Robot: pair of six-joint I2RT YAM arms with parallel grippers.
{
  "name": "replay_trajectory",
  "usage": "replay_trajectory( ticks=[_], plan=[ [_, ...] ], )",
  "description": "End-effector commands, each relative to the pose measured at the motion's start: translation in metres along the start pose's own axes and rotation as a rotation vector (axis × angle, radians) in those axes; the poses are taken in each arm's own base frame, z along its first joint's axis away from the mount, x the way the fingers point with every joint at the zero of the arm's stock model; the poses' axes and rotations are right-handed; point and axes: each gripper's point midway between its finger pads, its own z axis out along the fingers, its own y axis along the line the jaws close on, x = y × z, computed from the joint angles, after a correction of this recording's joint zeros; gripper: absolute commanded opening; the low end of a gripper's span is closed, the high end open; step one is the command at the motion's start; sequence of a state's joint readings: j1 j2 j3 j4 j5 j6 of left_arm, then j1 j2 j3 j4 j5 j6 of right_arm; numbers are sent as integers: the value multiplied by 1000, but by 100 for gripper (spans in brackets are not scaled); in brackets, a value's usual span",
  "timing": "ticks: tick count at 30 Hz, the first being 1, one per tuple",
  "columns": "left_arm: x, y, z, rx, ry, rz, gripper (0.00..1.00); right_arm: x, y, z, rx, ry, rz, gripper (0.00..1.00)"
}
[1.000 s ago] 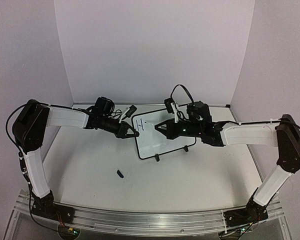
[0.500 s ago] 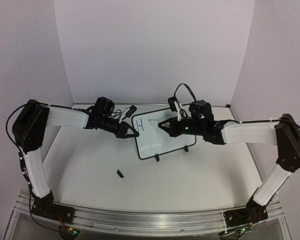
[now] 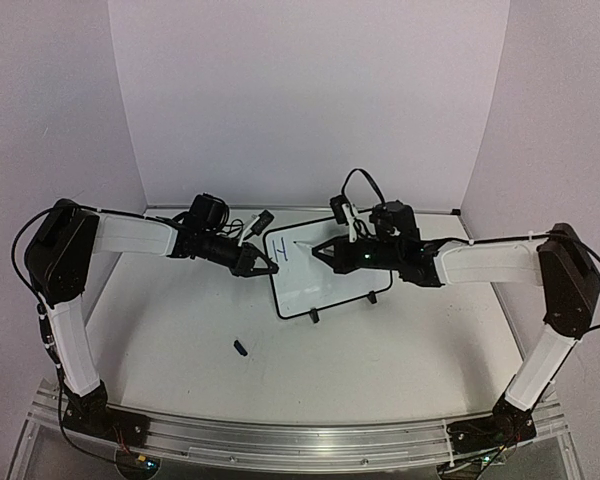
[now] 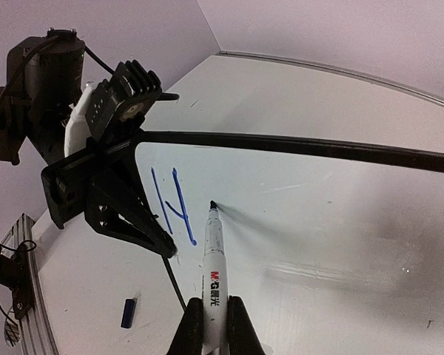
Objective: Write a sentence on the whiteboard
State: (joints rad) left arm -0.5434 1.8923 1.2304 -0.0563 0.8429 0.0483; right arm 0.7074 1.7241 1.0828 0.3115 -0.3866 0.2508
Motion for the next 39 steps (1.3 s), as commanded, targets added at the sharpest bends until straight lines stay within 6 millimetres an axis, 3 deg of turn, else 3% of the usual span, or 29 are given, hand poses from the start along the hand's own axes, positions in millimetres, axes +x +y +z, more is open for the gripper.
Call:
replay_trajectory(
  ticks=[1, 8, 15, 29, 39],
  plan=[
    [4, -4, 5, 29, 35, -31, 0, -17, 4, 6, -17, -36, -24, 0],
    [5, -4, 5, 28, 36, -31, 0, 1, 5, 11, -48, 15, -13, 0],
    [6, -4, 6, 29, 38, -33, 0, 15, -1, 3, -20, 35, -2, 0],
    [5, -4, 5, 28, 37, -33, 0, -14, -2, -9, 39, -44, -41, 0],
    [4, -5, 5, 32, 36, -32, 0, -24, 1, -6, 26, -59, -57, 0]
  ],
)
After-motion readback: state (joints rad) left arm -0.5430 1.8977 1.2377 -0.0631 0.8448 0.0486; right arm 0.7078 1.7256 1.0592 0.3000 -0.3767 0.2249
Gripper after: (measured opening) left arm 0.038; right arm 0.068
